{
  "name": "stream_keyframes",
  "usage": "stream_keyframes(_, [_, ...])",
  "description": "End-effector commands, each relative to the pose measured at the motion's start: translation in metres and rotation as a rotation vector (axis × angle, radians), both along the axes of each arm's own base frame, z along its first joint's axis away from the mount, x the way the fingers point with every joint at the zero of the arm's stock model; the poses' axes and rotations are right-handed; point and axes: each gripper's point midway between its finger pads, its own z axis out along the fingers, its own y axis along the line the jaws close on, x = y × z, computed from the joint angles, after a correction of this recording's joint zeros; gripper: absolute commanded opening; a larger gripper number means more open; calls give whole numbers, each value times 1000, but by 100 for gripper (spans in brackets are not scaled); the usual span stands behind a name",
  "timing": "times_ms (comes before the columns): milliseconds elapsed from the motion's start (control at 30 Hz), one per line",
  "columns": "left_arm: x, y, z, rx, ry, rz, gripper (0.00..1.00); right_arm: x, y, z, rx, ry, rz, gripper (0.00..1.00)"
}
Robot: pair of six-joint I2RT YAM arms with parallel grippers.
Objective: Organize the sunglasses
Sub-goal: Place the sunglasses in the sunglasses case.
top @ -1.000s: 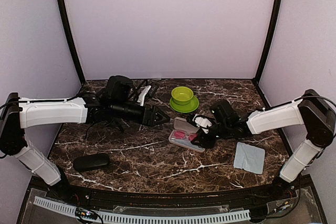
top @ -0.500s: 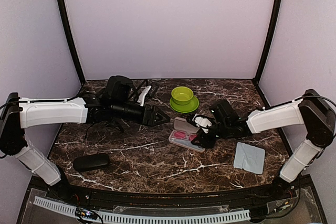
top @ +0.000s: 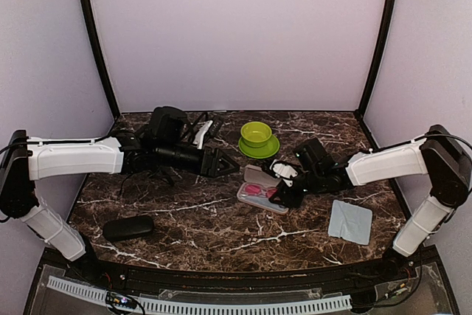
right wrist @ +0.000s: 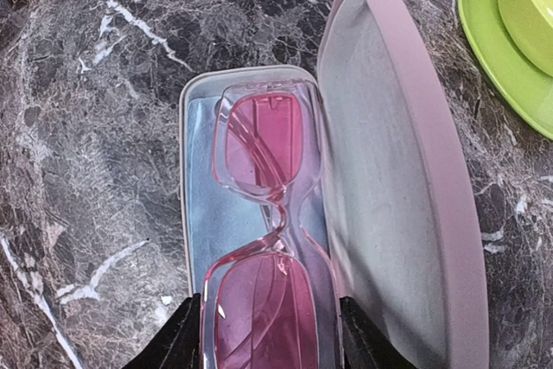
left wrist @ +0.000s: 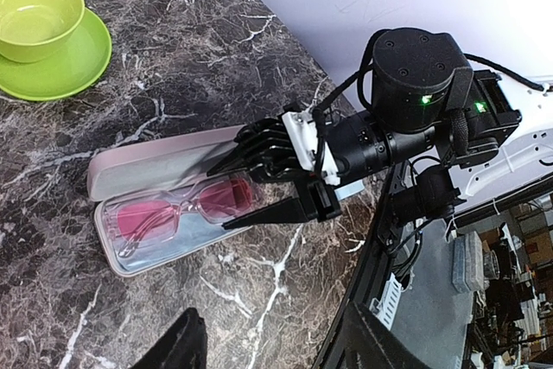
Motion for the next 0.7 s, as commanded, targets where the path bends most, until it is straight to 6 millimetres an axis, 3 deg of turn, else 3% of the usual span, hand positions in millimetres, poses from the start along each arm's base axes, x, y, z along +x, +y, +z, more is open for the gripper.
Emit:
stream_keyframes(0, [-2, 1, -1, -13, 1, -8, 56, -1, -1, 1, -23, 7, -9, 49])
stream_keyframes(500, [-1, 0, -3, -10, 2, -10, 56, -3, 3, 5, -7, 18, -3, 56])
stream_keyframes(667, [3, 1, -7, 1, -3, 8, 56, -4, 9, 32, 56, -19, 5, 57])
